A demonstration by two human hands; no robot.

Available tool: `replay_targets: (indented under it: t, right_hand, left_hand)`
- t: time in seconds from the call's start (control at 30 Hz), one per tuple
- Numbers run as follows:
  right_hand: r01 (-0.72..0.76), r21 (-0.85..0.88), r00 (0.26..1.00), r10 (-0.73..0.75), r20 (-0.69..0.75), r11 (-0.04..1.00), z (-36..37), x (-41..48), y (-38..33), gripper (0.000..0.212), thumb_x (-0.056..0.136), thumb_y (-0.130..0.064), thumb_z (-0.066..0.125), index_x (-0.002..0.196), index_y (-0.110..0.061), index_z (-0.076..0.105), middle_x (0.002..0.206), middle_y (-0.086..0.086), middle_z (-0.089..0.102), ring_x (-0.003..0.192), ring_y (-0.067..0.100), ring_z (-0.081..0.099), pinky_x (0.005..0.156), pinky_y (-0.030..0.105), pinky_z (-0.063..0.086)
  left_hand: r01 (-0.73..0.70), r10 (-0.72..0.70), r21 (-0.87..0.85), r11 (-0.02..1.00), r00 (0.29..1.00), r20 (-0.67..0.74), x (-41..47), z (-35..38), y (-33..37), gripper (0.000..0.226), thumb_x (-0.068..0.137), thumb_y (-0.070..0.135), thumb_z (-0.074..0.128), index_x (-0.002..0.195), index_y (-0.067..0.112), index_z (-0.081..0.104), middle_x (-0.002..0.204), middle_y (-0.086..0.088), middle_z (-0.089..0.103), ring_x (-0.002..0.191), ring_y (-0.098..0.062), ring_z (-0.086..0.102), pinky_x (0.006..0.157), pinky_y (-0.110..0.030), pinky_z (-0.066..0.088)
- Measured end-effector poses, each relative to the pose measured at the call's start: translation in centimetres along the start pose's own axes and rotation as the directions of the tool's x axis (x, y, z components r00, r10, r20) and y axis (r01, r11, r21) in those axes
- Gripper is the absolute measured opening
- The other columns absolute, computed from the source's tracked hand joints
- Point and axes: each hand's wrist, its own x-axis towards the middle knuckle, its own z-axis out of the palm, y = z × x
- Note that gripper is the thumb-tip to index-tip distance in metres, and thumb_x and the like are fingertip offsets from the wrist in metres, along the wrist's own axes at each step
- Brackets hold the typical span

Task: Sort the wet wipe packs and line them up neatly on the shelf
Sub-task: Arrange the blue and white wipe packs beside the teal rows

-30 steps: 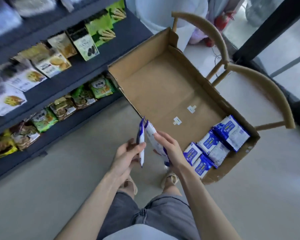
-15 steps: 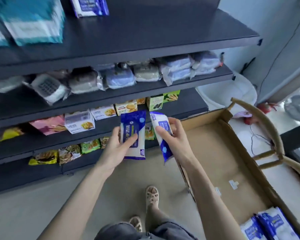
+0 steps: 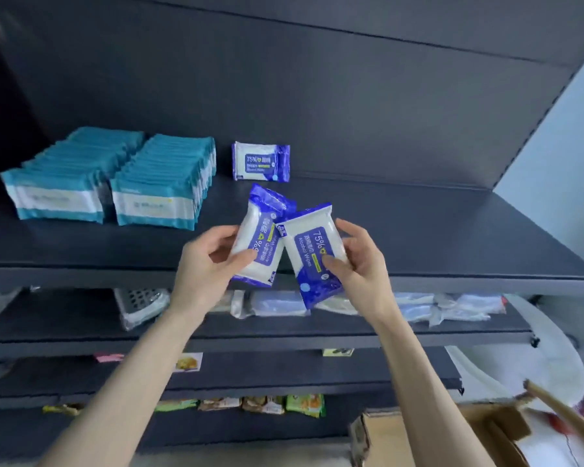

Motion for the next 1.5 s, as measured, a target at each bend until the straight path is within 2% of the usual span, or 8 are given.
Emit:
replay_targets:
  t: [0.1, 0.3, 0.43, 0.6, 0.77, 1.1, 1.27, 1.5]
  right_hand:
    - [0.032, -0.008, 0.999, -0.032, -0.030, 0.999, -0.1, 4.9, -0.5, 0.036, 0.082, 0.008, 0.065, 0.114, -0.005, 0.054, 0.097, 0.006, 0.070, 0.086, 0.015, 0.068, 0.074, 0.032, 0.055]
    - [0.064, -0.115, 0.997, -0.068, -0.026, 0.991, 0.2, 12.8, -0.1, 0.030, 0.078, -0.001, 0.073, 0.091, -0.026, 0.063, 0.093, -0.001, 0.072, 0.088, 0.023, 0.068, 0.073, 0.039, 0.057]
    - [0.056, -0.204, 0.997, -0.064, -0.034, 0.977, 1.2, 17.1, 0.0, 0.031, 0.078, -0.003, 0.072, 0.087, -0.031, 0.066, 0.088, -0.004, 0.073, 0.081, 0.015, 0.069, 0.067, 0.029, 0.056]
    - [0.027, -0.423, 0.998, -0.050, -0.044, 0.906, 3.3, 21.8, 0.7, 0.028, 0.074, -0.004, 0.075, 0.078, -0.029, 0.061, 0.079, -0.010, 0.067, 0.077, 0.011, 0.064, 0.068, 0.020, 0.051]
    - [0.020, -0.580, 0.999, -0.046, -0.029, 0.815, 5.5, 25.2, 1.8, 0.020, 0.073, -0.007, 0.074, 0.085, -0.019, 0.066, 0.076, -0.018, 0.061, 0.085, 0.017, 0.062, 0.078, 0.037, 0.052]
    - [0.158, -0.709, 0.987, -0.139, 0.086, 0.687, 8.6, 29.4, 3.5, 0.023, 0.078, -0.006, 0.074, 0.100, -0.006, 0.066, 0.106, -0.003, 0.042, 0.098, 0.020, 0.049, 0.081, 0.030, 0.046]
    - [0.212, -0.721, 0.975, -0.198, 0.106, 0.659, 10.0, 30.5, 4.5, 0.039, 0.077, -0.012, 0.077, 0.111, -0.002, 0.061, 0.117, 0.008, 0.043, 0.112, 0.023, 0.042, 0.090, 0.031, 0.045]
    - [0.214, -0.824, 0.964, -0.250, 0.091, 0.524, 9.3, 30.0, 6.4, 0.061, 0.078, -0.032, 0.076, 0.131, -0.013, 0.052, 0.131, 0.004, 0.043, 0.120, 0.023, 0.033, 0.101, 0.032, 0.019]
  left_hand:
    - [-0.073, 0.075, 0.052, 0.996, 0.996, -0.042, 5.0, 0.2, 0.8, 0.032, 0.075, 0.001, 0.075, 0.092, 0.026, 0.066, 0.080, 0.014, 0.070, 0.070, 0.002, 0.060, 0.069, -0.014, 0.050]
    - [-0.061, 0.083, 0.205, 0.977, 0.992, -0.098, 14.2, -0.3, 1.0, 0.019, 0.073, 0.003, 0.077, 0.080, 0.019, 0.069, 0.064, 0.018, 0.067, 0.062, 0.007, 0.061, 0.059, -0.005, 0.041]
    - [-0.073, 0.070, 0.440, 0.895, 0.997, 0.024, 20.7, -0.8, 0.5, 0.019, 0.080, 0.003, 0.070, 0.097, 0.011, 0.072, 0.090, 0.002, 0.070, 0.084, -0.007, 0.061, 0.068, -0.011, 0.041]
    - [-0.203, 0.050, 0.663, 0.721, 0.969, 0.243, 27.4, -0.8, 0.0, 0.015, 0.082, 0.007, 0.069, 0.096, 0.012, 0.074, 0.089, -0.002, 0.070, 0.083, -0.013, 0.060, 0.074, -0.021, 0.043]
    - [-0.270, 0.014, 0.699, 0.662, 0.937, 0.348, 31.5, -0.5, -1.3, 0.009, 0.077, 0.007, 0.075, 0.086, 0.009, 0.074, 0.081, -0.003, 0.069, 0.077, -0.014, 0.062, 0.070, -0.019, 0.044]
    - [-0.322, -0.157, 0.682, 0.657, 0.826, 0.541, 35.0, -2.1, -2.1, 0.042, 0.067, 0.002, 0.080, 0.106, 0.012, 0.067, 0.101, 0.002, 0.066, 0.091, -0.010, 0.059, 0.084, -0.023, 0.048]
    - [-0.378, -0.037, 0.674, 0.635, 0.856, 0.515, 34.5, -1.7, -2.8, 0.043, 0.066, 0.022, 0.085, 0.104, 0.012, 0.068, 0.098, 0.002, 0.062, 0.092, -0.012, 0.057, 0.078, -0.022, 0.043]
    - [-0.448, 0.029, 0.730, 0.515, 0.861, 0.508, 34.3, -1.4, -3.7, 0.035, 0.072, 0.021, 0.081, 0.102, 0.014, 0.065, 0.101, 0.001, 0.058, 0.094, -0.016, 0.055, 0.083, -0.034, 0.046]
